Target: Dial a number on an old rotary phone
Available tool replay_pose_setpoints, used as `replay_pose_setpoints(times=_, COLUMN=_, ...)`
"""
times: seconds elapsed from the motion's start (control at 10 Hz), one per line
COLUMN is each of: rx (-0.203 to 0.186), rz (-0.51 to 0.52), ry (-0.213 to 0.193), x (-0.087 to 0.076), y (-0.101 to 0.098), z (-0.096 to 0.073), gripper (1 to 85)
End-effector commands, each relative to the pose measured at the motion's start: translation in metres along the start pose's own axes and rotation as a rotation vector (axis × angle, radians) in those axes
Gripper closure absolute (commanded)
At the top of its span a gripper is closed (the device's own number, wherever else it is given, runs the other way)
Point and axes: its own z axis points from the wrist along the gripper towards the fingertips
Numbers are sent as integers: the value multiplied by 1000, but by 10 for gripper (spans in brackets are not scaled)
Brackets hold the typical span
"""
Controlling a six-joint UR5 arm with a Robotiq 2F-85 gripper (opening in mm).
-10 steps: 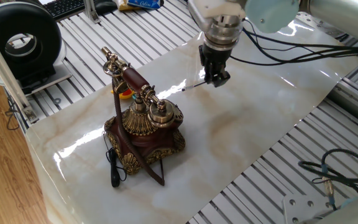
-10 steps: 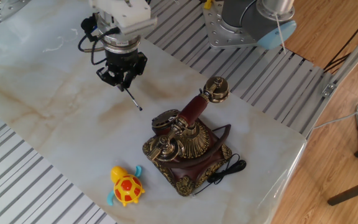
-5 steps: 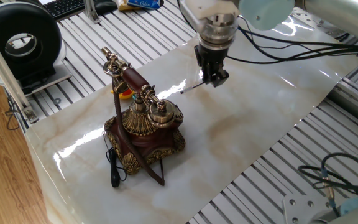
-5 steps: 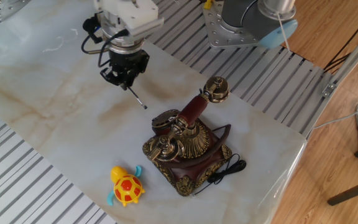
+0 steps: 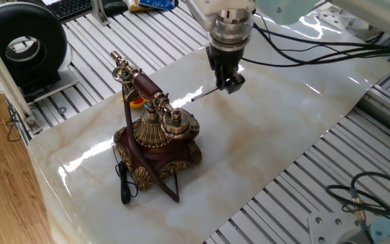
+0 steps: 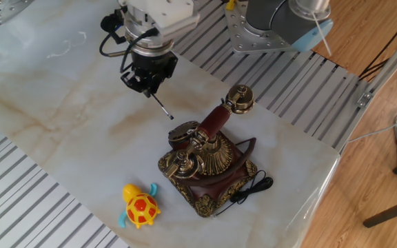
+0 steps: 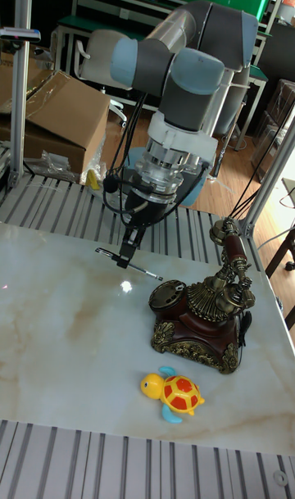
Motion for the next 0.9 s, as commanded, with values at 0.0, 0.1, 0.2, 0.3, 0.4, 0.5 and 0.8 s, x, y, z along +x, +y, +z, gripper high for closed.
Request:
replay_pose_setpoints(times=0.0, rx=-9, rz=9, ry=2, x=-10, y=6, z=-7, gripper=843)
replay_pose_setpoints(times=0.1, rx=0, rz=16, ry=-1, x=-24, y=4, z=-11, gripper=843)
replay_pose_setpoints(times=0.2, rx=6, rz=35, ry=-8, x=-36, y=1, z=-9, gripper=843)
replay_pose_setpoints(times=0.3, rx=7, rz=48, ry=-13, x=-42, y=-1, z=-4, gripper=843)
replay_pose_setpoints(times=0.4, rx=7, rz=57, ry=-17, x=-47, y=-2, z=-1, gripper=843)
replay_pose_setpoints(times=0.5, rx=16, rz=58, ry=-8, x=-49, y=-3, z=0, gripper=843)
replay_pose_setpoints(times=0.8, rx=35, rz=33, ry=18, x=-44, y=-7, z=4, gripper=843)
